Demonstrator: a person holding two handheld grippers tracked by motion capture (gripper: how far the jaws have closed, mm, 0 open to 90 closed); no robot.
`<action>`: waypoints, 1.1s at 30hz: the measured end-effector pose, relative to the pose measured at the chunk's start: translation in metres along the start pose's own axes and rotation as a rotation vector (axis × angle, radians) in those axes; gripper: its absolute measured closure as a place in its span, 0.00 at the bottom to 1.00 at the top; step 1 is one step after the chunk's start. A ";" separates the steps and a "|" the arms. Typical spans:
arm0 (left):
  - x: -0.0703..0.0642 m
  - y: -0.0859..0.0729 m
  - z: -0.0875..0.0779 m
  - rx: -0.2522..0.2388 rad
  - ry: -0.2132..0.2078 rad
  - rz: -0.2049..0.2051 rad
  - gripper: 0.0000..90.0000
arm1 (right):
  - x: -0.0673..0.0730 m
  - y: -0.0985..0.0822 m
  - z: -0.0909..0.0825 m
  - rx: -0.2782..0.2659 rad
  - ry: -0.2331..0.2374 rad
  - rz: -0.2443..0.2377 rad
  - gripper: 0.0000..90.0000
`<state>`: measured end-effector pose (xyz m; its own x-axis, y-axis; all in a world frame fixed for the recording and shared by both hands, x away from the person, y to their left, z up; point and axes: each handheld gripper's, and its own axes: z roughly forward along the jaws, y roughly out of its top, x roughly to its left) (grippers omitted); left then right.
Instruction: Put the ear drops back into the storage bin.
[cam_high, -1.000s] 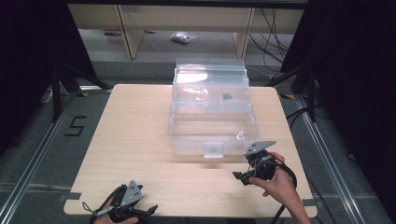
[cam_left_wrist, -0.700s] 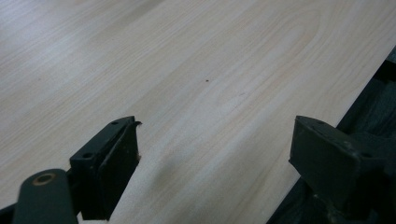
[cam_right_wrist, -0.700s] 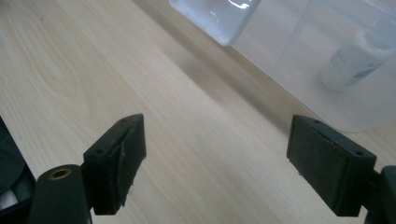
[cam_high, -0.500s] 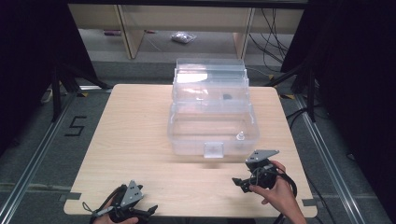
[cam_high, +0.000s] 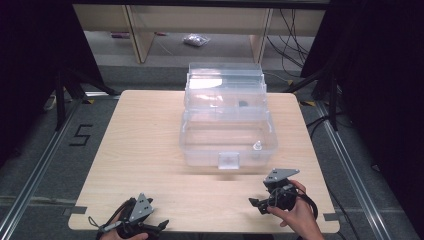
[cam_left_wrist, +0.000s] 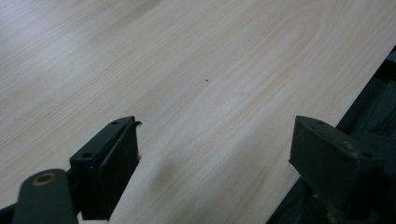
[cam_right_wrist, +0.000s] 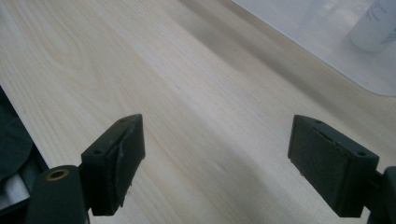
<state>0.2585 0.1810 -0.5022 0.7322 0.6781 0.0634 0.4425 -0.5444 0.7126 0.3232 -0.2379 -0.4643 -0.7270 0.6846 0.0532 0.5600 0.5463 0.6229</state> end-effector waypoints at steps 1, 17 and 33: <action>0.000 0.000 0.000 0.000 0.001 0.000 0.17 | -0.001 -0.001 0.000 -0.006 -0.003 -0.018 0.22; 0.000 0.000 0.001 0.002 -0.001 0.000 0.17 | 0.005 -0.019 0.002 -0.021 -0.009 0.010 0.22; 0.001 -0.001 0.002 0.013 0.003 -0.014 0.17 | 0.014 -0.037 0.001 -0.001 0.013 0.004 0.21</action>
<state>0.2595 0.1814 -0.5043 0.7243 0.6873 0.0553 0.4598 -0.5412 0.7040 0.2924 -0.2480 -0.4870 -0.7296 0.6807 0.0657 0.5628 0.5430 0.6233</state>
